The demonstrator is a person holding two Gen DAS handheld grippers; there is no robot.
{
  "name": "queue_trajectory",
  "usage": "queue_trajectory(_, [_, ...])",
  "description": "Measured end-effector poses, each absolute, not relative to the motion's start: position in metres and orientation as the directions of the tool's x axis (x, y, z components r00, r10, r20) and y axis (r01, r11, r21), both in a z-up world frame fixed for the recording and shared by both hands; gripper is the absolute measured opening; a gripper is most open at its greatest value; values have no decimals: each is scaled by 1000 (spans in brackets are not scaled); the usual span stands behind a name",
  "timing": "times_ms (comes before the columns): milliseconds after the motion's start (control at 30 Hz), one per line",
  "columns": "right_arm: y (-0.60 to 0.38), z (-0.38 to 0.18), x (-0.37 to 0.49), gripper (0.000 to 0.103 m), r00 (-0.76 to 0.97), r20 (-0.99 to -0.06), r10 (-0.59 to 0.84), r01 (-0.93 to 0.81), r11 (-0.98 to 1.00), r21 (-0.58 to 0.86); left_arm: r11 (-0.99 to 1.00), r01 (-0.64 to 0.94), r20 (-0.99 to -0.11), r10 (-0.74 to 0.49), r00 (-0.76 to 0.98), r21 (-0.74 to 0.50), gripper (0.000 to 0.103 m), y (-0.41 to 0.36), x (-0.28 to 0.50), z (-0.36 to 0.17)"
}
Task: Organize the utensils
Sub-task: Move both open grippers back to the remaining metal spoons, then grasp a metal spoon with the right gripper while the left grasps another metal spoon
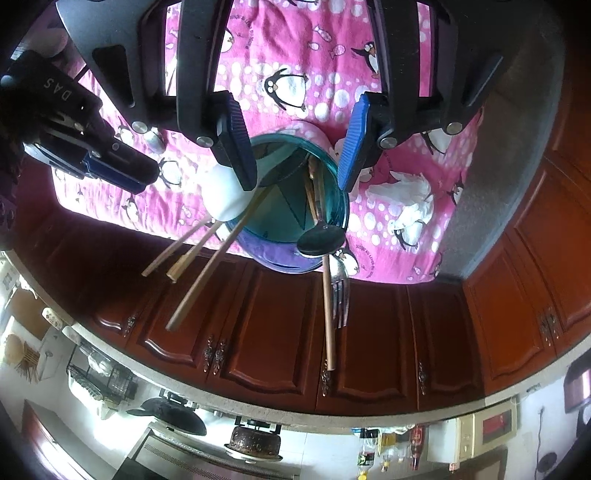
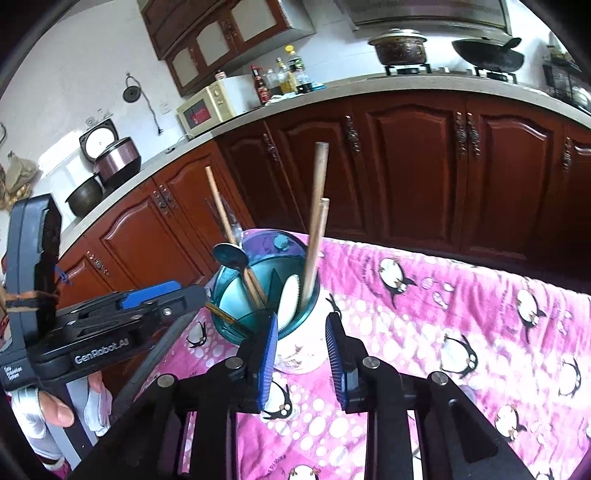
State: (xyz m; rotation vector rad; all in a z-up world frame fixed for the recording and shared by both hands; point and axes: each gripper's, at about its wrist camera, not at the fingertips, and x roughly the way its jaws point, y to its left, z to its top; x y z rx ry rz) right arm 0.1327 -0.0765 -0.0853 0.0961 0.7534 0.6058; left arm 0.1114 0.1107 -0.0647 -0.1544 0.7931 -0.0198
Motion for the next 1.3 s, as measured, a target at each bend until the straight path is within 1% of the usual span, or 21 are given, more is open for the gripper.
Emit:
queue_trajectory(233, [-103,-81,117,28,593,-623,510,-436,854,283,990,-24,-703,-80,707,-136,45,92,98,-62])
queue_trajectory(600, [-160,-89,95,33,613,-650,449,-368,891,267,987,75,-703,-155,694,-144,45,45,82,-58])
queue_trajectory(867, [-217,-137,85,34,572,-726,381,-258,924,282,966,193,-728,-257,635,-173,45,3,75,-76])
queue_trajectory(933, [-228,-153,89,34,542,-748,382,-229,924,306,958,222,-747,-283,602,-183,45,-8,77,-87])
queue_trajectory(1100, [-235,-188,112,34,473,-778,413,-207,911,357,949,241,-792,-305,529,-204,45,-23,88,-113])
queue_trajectory(1200, [-229,-209,133,30,393,-786,478,-208,878,431,949,241,-811,-301,501,-203,45,-28,92,-125])
queue_trajectory(1300, [-220,-223,145,21,375,-797,473,-222,881,418,950,241,-826,-294,481,-198,45,-31,96,-135])
